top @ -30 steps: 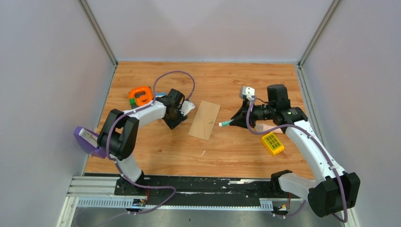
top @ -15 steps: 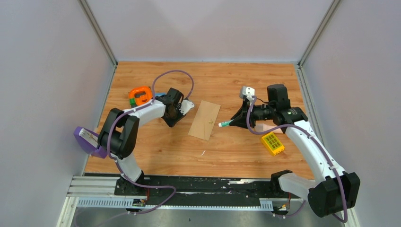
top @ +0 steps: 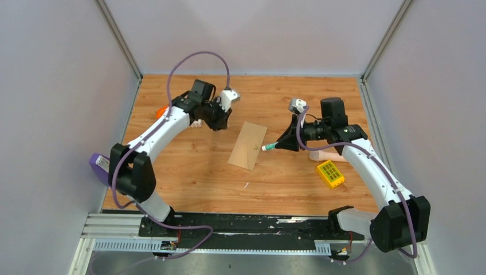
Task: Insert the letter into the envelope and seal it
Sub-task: Close the solid glue cap on the solid glue.
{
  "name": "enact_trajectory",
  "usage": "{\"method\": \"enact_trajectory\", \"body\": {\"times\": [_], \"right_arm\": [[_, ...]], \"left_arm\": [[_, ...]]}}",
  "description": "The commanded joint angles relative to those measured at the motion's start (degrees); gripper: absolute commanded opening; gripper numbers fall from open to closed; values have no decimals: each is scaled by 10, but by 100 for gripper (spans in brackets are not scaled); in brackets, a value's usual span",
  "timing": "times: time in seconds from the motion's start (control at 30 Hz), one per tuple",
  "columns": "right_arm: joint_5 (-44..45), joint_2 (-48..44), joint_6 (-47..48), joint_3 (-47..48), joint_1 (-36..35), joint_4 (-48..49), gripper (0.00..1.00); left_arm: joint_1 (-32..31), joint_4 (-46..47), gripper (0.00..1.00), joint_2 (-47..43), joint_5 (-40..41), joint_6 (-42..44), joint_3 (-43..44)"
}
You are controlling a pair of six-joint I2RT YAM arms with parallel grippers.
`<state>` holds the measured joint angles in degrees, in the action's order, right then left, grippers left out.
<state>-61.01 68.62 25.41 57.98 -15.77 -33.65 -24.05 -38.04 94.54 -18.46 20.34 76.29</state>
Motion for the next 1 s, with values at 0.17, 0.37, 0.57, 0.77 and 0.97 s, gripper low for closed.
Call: {"method": "enact_trajectory", "body": {"times": [0.17,0.37,0.57,0.77,0.97], "right_arm": [[-69,11,-215,40,49,226,0],[-122,5,-421,19,90,425,0],[-132,13,-693,-37,125,694,0],[-105,27,-808,-62,125,815,0],[-71,45,-863,-86,121,890,0]], "left_arm": [[21,68,15,-52,-332,-155,148],[21,258,15,-50,-450,-357,108],[21,537,13,-76,-485,-553,-11],[21,744,10,-82,-480,-702,-88],[15,853,9,-78,-469,-772,-121]]}}
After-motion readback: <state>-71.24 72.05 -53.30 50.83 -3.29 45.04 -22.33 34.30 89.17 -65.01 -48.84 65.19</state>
